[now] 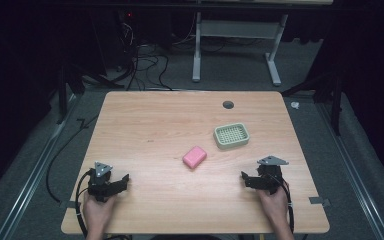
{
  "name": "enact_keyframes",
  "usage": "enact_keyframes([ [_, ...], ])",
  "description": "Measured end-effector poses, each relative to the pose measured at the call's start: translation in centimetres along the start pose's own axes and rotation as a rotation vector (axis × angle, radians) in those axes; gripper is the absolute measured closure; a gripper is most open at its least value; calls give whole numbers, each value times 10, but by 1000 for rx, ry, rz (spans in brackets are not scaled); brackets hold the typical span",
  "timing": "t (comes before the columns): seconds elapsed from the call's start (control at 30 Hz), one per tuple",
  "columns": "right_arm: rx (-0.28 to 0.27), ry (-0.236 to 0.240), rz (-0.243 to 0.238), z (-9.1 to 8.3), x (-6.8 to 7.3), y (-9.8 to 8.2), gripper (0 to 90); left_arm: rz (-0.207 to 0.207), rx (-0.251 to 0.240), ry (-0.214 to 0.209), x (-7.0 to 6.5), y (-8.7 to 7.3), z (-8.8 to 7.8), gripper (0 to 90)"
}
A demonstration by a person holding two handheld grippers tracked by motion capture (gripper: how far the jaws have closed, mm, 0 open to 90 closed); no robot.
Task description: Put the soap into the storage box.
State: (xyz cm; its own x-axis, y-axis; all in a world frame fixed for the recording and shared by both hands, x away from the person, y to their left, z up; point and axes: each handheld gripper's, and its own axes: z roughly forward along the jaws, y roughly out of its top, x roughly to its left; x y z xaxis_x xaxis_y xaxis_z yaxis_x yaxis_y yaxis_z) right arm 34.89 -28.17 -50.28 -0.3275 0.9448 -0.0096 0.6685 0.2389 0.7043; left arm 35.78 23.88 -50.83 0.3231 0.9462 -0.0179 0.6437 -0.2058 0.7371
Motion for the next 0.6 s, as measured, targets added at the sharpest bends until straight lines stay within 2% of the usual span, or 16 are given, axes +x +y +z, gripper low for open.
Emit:
enact_keyframes([
  [0.6, 0, 11, -9, 0, -1, 0, 147, 1, -1, 1, 0, 0, 0, 234],
])
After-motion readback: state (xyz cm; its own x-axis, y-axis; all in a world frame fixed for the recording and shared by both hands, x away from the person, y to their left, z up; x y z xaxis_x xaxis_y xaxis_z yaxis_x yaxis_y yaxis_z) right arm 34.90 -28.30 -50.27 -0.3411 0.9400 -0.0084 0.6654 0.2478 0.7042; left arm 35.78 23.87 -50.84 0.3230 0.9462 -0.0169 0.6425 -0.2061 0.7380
